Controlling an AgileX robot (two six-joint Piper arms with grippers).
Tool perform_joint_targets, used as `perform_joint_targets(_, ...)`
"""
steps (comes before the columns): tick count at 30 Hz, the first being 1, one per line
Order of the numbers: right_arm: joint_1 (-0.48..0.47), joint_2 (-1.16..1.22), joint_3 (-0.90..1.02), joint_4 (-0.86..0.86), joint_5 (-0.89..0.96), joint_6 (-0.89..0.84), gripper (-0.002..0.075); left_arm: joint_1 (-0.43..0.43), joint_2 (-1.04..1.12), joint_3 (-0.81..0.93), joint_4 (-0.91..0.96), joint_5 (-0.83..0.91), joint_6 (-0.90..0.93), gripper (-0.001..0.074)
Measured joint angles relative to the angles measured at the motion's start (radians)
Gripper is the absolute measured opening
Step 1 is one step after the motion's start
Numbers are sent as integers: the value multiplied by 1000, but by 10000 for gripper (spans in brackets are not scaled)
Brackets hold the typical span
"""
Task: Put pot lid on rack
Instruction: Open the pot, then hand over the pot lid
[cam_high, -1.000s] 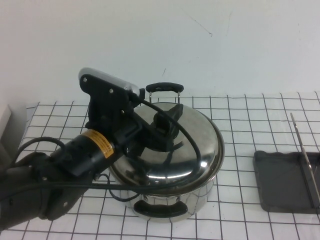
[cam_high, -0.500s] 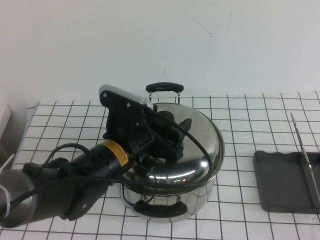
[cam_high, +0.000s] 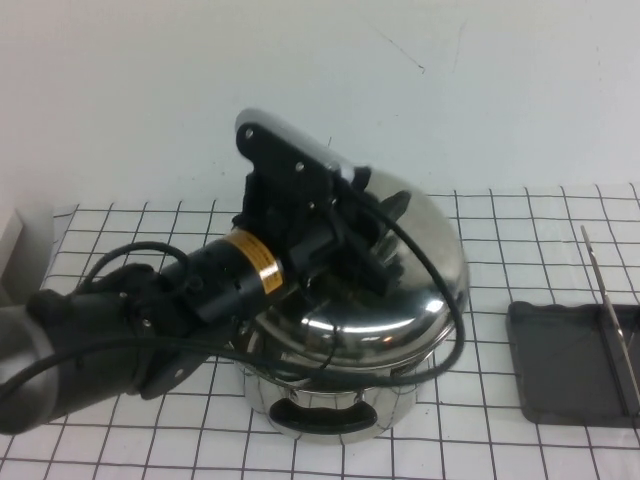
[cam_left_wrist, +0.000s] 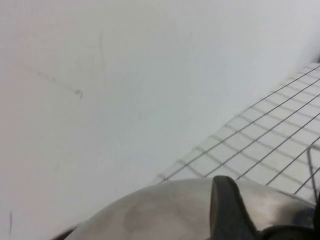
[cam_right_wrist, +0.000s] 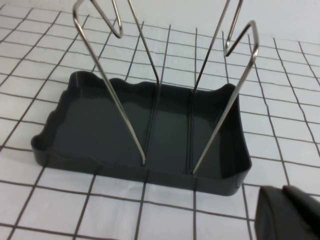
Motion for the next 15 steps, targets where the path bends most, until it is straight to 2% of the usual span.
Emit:
perform_joint_targets(7, 0, 0, 0, 0, 0, 0, -3, -19, -98, -20, 15, -6, -47, 314)
perform_joint_targets(15, 0, 0, 0, 0, 0, 0, -3, -19, -149, -20, 15, -153, -526, 314)
